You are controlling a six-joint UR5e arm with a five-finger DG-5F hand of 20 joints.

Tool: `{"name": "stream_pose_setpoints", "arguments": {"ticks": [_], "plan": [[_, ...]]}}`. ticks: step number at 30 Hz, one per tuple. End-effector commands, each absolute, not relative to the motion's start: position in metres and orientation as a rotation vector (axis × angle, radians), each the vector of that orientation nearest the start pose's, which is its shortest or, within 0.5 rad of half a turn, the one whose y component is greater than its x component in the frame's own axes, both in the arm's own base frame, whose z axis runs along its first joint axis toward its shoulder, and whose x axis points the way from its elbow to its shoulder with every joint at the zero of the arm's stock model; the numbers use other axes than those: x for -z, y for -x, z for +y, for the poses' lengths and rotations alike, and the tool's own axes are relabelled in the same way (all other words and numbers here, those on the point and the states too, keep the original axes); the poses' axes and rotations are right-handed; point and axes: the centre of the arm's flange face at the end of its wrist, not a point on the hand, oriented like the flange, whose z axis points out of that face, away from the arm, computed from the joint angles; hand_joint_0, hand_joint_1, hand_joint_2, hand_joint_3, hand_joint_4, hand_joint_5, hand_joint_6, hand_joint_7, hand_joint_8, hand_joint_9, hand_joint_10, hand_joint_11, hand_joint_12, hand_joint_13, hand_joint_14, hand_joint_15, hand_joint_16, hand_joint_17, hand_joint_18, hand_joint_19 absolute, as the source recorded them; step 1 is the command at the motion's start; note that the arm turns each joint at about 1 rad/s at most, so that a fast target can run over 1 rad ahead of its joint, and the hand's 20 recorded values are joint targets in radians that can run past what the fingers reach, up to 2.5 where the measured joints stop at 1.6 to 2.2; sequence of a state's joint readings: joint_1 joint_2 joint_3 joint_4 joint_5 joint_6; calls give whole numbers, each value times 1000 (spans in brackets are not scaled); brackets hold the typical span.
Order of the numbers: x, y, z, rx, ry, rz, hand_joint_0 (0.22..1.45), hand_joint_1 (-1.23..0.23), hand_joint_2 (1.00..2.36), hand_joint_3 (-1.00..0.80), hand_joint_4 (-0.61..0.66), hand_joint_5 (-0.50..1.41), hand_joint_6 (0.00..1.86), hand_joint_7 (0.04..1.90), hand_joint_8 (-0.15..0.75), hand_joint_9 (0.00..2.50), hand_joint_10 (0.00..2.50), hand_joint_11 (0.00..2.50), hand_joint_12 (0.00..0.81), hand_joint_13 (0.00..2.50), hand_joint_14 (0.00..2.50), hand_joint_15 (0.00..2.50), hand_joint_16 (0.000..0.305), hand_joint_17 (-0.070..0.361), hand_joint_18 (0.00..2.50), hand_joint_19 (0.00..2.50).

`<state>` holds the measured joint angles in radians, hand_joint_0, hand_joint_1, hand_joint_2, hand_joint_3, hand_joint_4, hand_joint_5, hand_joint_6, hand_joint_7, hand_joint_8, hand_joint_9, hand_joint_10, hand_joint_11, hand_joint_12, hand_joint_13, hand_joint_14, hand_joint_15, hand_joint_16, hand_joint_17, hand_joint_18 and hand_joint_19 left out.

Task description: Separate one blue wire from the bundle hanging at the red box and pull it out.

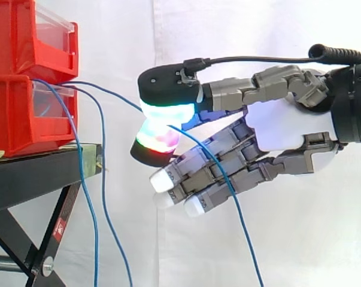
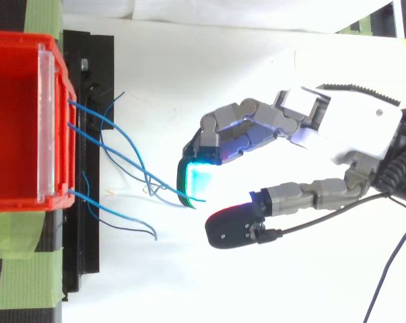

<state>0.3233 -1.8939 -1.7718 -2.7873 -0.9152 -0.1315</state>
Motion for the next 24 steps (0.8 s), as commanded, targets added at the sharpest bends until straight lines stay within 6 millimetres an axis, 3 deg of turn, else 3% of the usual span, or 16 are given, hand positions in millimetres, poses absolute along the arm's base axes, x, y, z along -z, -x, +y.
{"name": "stream_pose_setpoints", "arguments": {"ticks": [1,3,7,24], "plan": [[-255,-567,-7,-724,-1298,1209,586,-780,1020,15,68,-144,826,1291,312,763,16,674,368,407,17,469,51,116,299,609],[-238,-556,-1,-722,-1294,1239,585,-778,1020,15,60,-145,826,1284,311,765,17,678,366,405,19,467,51,116,299,610],[-222,-548,7,-770,-1280,1181,584,-775,1022,16,70,-145,826,1282,312,771,19,688,363,407,17,471,52,116,305,618],[-208,-527,14,-710,-1339,1266,584,-774,1023,16,71,-146,825,1291,314,788,19,709,351,398,18,465,52,116,310,628]]}}
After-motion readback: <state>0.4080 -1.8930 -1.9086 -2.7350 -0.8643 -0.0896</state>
